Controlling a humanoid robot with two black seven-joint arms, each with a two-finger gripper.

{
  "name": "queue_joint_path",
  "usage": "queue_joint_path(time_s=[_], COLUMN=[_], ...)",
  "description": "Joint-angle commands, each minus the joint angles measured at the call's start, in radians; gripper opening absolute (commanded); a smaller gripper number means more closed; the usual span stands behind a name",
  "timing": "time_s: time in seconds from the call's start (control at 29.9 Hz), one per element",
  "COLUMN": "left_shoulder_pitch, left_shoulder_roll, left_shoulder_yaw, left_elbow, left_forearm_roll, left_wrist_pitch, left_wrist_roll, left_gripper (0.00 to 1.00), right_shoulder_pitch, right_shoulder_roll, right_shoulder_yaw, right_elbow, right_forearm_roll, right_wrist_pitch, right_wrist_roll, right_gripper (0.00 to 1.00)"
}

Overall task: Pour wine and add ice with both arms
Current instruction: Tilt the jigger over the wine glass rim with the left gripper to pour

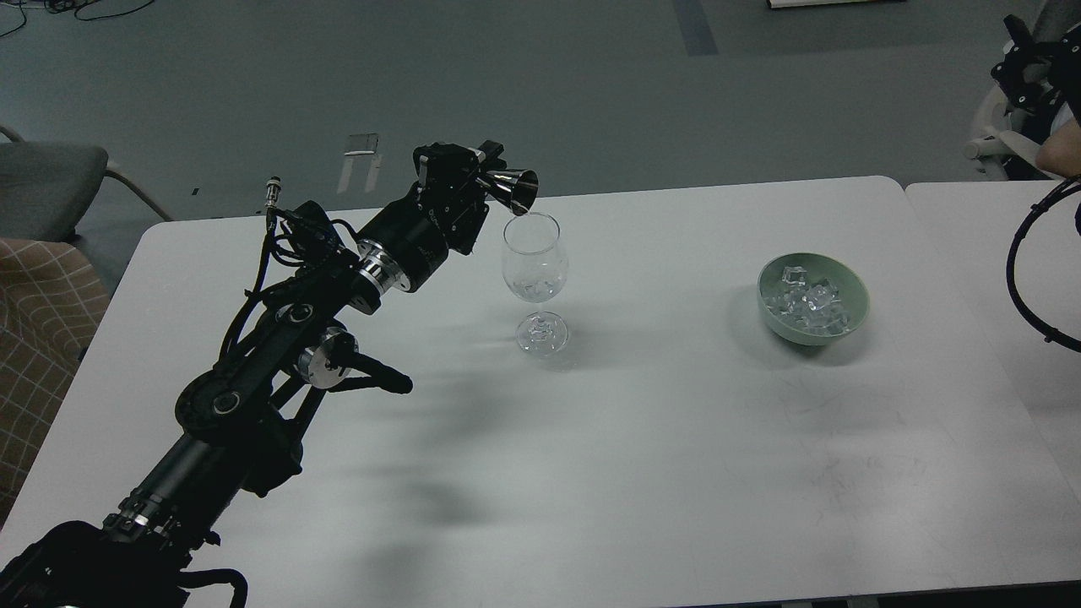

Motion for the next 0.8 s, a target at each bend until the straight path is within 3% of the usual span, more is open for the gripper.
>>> queue_joint_path(time_s=[0.0,0.4,0.77], left_shoulder_pitch=[0.000,-0.017,-0.038], left_shoulder_roll=[0.000,0.001,0.000], left_shoulder_yaw=[0.000,0.002,0.002], left_elbow=[0.000,0.000,-0.005], left_forearm_roll=[0.019,0.021,0.104], left_wrist_pitch=[0.001,0.002,0.004], left_wrist_roll=[-0.002,-0.002,-0.034], left_gripper=[0.00,0.00,0.00], right_shoulder_pitch=[0.000,0.000,0.000], right_shoulder_roll=[0.000,0.002,0.000], right_shoulder_yaw=[0.000,0.001,0.001], right_elbow=[0.000,0.001,0.001], right_forearm_roll=[0.000,0.000,0.000], right_wrist_pitch=[0.000,0.000,0.000], right_wrist_roll=[0.000,0.000,0.000], right_gripper=[1.00,1.00,1.00])
